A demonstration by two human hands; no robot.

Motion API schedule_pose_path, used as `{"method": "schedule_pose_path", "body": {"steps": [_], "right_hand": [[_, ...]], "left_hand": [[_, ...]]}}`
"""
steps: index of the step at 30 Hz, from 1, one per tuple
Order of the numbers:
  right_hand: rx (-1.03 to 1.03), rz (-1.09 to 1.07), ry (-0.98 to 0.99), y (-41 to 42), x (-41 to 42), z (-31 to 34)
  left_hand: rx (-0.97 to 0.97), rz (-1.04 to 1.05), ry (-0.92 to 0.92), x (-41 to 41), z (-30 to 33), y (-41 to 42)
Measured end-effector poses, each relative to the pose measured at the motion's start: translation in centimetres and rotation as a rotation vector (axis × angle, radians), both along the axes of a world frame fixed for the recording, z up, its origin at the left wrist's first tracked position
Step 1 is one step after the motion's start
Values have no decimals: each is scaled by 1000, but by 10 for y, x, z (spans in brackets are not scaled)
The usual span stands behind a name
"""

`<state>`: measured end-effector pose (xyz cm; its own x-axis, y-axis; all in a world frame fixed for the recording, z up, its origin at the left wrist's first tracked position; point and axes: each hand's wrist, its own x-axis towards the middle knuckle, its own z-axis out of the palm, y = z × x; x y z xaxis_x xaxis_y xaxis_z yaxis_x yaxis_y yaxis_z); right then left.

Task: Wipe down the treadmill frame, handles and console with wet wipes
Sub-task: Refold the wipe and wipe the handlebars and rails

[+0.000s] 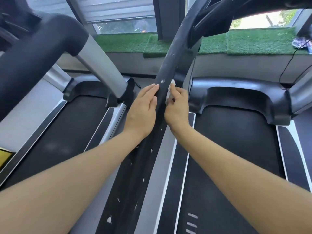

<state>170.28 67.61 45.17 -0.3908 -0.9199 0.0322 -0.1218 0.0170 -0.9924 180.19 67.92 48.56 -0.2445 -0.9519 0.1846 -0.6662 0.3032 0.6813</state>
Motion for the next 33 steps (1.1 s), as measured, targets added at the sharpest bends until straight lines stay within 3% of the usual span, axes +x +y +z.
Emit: {"method": "schedule_pose_path", "body": {"steps": [3,8,14,20,26,33], "right_hand": [[6,-23,-39,-16,-7,6],[-78,60,-18,36,14,-8],[-25,15,39,-15,-12,3],[-133,113,24,44,15,-12],[-46,41,31,-5,-9,-3],[-118,101,-4,46,15,-17]], "left_hand": [[13,-2,37,0,-1,0],[-14,10,24,-1,-1,-1],[-27,9,-4,-2,-1,0],[-26,14,0,-2,1,0],[-18,10,-12,-2,3,2],[-25,9,-24,-2,3,2]]}}
